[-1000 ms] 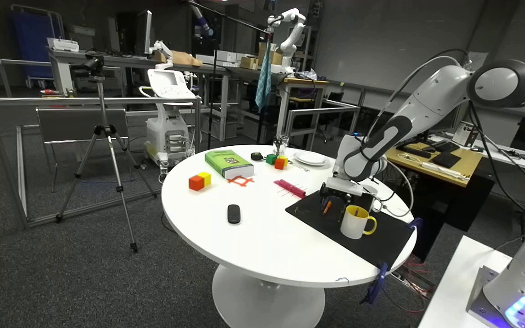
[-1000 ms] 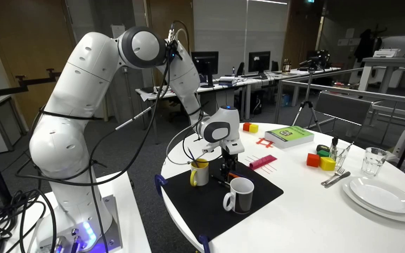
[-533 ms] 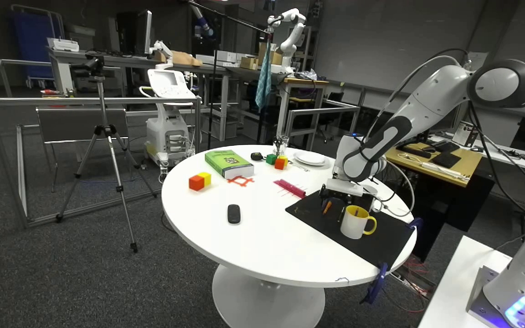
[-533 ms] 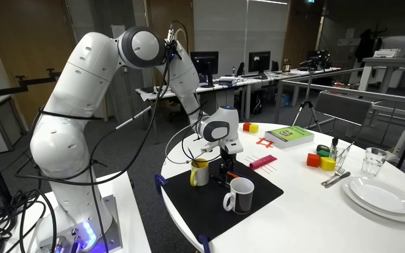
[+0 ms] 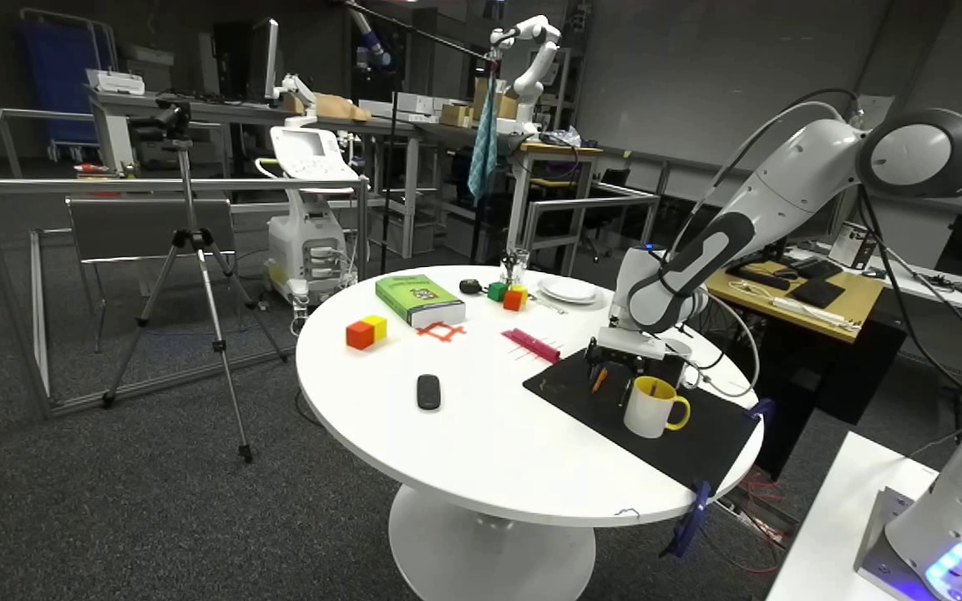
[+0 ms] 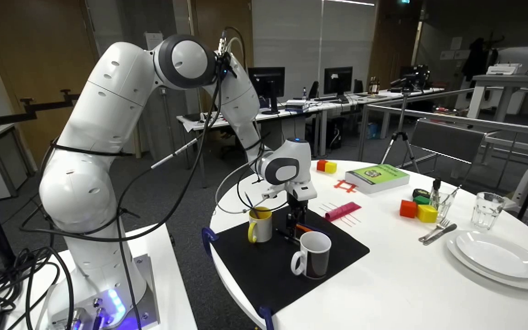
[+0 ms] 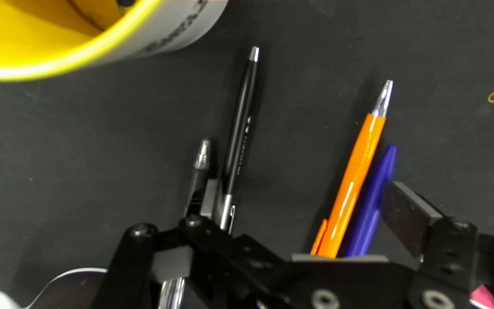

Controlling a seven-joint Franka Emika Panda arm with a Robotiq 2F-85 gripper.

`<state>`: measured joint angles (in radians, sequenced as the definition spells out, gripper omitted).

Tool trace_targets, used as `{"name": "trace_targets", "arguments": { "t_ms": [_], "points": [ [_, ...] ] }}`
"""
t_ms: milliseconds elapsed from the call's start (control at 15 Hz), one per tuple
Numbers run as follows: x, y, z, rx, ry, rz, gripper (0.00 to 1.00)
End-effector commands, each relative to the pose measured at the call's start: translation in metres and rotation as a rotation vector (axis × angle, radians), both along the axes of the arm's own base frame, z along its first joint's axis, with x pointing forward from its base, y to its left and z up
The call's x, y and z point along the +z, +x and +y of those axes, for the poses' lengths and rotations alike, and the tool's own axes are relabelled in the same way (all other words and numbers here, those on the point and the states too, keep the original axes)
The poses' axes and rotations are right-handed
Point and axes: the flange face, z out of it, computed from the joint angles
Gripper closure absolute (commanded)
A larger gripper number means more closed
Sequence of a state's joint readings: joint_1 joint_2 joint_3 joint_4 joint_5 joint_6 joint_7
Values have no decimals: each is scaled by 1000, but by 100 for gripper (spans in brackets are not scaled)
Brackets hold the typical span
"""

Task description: Pick up one pen and put in the mug on the right

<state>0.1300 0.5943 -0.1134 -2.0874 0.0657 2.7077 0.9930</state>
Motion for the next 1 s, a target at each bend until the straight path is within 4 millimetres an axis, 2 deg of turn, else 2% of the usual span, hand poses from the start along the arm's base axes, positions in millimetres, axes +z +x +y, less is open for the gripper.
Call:
{"name": "trace_targets", "arguments": {
  "t_ms": [0, 933],
  "points": [
    [6, 0, -2, 12, 0, 16, 0],
    [3, -2, 0, 21, 8, 7, 0]
  ]
}}
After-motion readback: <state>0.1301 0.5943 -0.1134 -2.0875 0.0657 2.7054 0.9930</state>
